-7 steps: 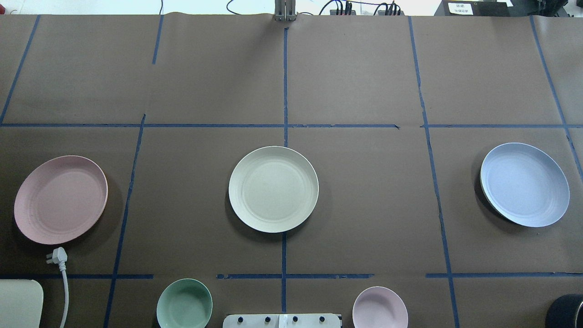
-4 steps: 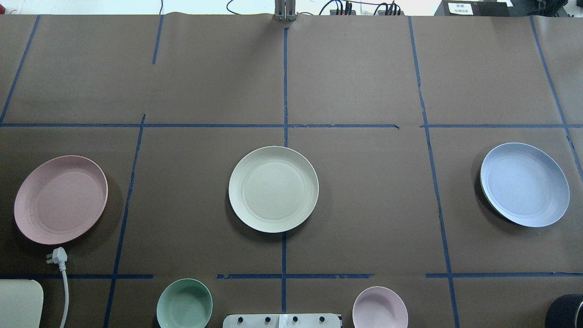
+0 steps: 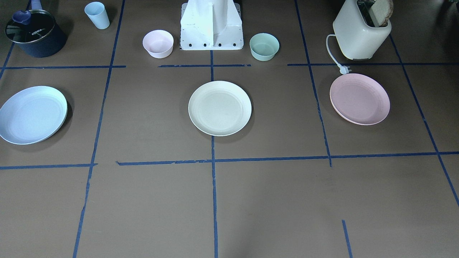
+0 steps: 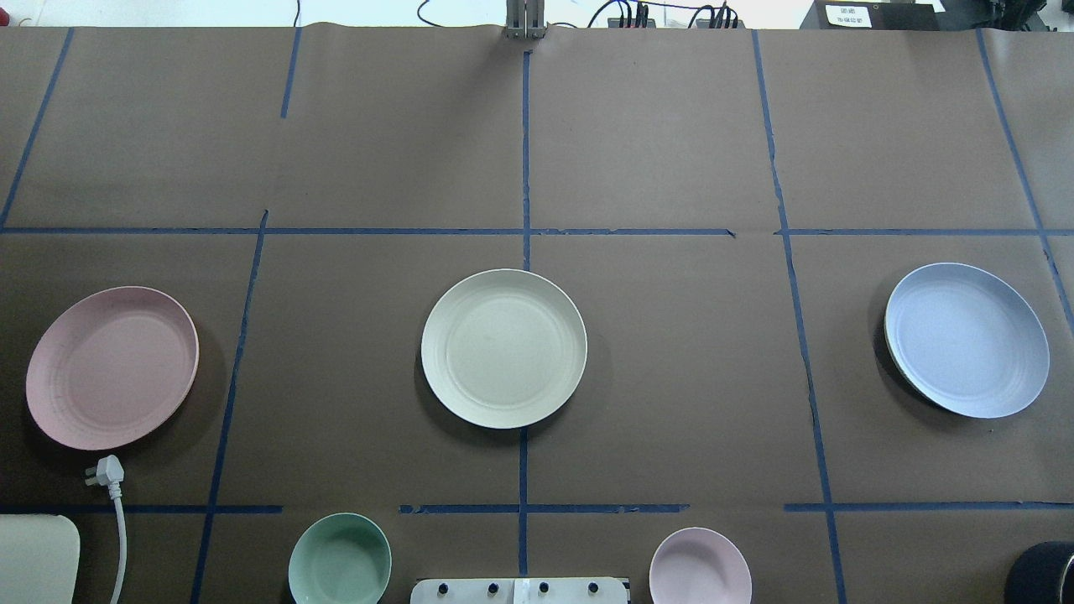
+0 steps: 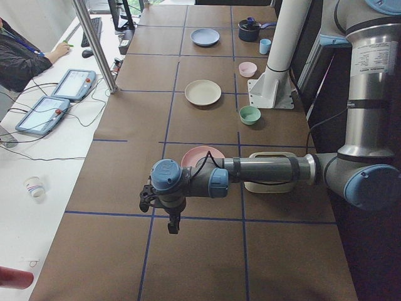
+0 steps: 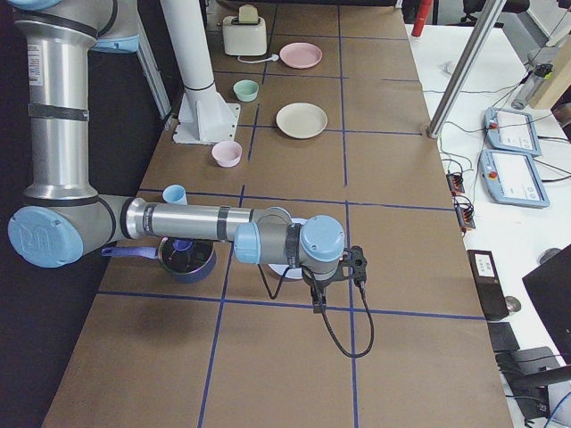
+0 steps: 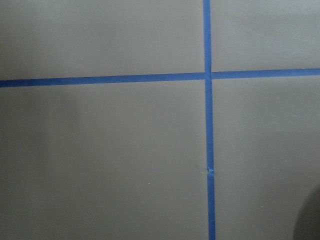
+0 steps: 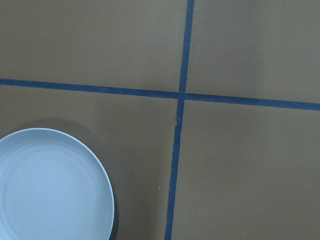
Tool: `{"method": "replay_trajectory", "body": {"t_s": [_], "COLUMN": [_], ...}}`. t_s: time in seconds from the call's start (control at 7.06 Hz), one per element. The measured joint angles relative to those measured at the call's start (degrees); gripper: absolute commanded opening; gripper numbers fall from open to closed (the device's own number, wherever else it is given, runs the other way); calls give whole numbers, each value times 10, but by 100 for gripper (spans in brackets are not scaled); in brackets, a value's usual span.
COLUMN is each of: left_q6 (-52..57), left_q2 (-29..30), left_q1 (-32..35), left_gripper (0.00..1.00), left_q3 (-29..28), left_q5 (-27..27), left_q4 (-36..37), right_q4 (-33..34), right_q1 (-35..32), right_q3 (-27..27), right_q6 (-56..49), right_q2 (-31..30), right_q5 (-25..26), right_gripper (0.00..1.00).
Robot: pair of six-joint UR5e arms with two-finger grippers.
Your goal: Stack three plates with pink and blue
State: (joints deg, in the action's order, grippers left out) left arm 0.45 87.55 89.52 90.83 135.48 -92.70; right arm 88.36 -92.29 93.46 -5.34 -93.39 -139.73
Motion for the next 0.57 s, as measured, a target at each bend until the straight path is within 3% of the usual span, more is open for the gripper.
{"method": "replay_trajectory", "body": {"t_s": [0.28,0.57], "left_q6": [-111,-307], "left_q2": [-13,-49], "left_q1": [-47,-139], "left_gripper": [100,100], "left_q3": [35,46], "left_q5": [6,14], "left_q4": [-49,-214], "right_q4": [0,0], "right_q1": [0,0], "right_q3": [0,1], "right_q6": [1,1], "right_q2": [3,4], "right_q5": [0,-1], "right_gripper": [100,100]}}
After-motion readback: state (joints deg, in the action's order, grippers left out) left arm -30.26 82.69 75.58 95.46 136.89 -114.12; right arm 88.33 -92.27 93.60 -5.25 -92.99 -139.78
